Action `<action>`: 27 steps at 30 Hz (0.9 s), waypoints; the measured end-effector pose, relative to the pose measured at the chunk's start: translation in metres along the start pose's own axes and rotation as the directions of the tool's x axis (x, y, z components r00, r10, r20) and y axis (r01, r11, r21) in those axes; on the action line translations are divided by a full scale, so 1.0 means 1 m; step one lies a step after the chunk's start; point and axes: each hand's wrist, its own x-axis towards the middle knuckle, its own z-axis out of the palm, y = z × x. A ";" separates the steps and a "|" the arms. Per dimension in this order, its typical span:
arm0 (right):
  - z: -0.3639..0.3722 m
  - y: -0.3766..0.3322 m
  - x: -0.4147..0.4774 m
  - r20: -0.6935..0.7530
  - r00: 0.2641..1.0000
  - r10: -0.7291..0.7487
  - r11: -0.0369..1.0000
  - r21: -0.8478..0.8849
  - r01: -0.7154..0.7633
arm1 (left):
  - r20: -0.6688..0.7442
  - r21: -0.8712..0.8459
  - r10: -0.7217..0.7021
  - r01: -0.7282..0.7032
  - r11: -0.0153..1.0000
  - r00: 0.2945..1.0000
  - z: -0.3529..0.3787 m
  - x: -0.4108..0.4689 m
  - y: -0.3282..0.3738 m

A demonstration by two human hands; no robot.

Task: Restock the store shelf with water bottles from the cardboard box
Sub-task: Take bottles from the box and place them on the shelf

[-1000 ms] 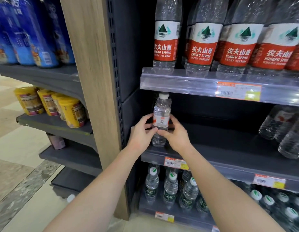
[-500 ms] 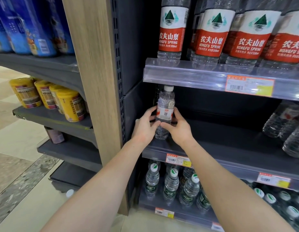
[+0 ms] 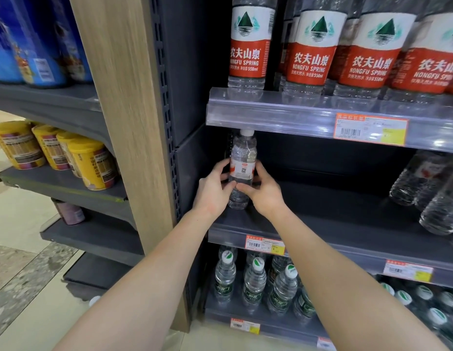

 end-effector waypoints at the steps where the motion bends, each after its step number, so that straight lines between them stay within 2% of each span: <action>1: 0.000 0.000 0.001 0.003 1.000 0.004 1.000 0.004 -0.004 | -0.005 0.008 0.000 0.000 1.000 1.000 0.001 0.002 -0.001; 14: -0.004 -0.009 0.004 0.017 0.998 0.056 0.997 0.055 -0.057 | 0.016 0.056 -0.002 0.001 0.998 1.000 0.001 0.008 0.000; 20: -0.025 -0.022 -0.018 0.074 0.990 0.116 0.989 0.085 -0.122 | -0.016 0.054 -0.036 0.036 0.998 0.999 -0.010 -0.009 0.021; 23: -0.039 -0.028 -0.035 0.095 0.988 0.124 0.991 0.037 -0.128 | -0.039 0.225 0.028 -0.019 0.974 0.999 -0.012 -0.027 0.029; 27: -0.054 -0.030 -0.059 0.130 0.987 0.093 0.989 -0.122 -0.078 | 0.052 0.443 0.044 -0.063 0.895 0.998 -0.012 -0.061 0.033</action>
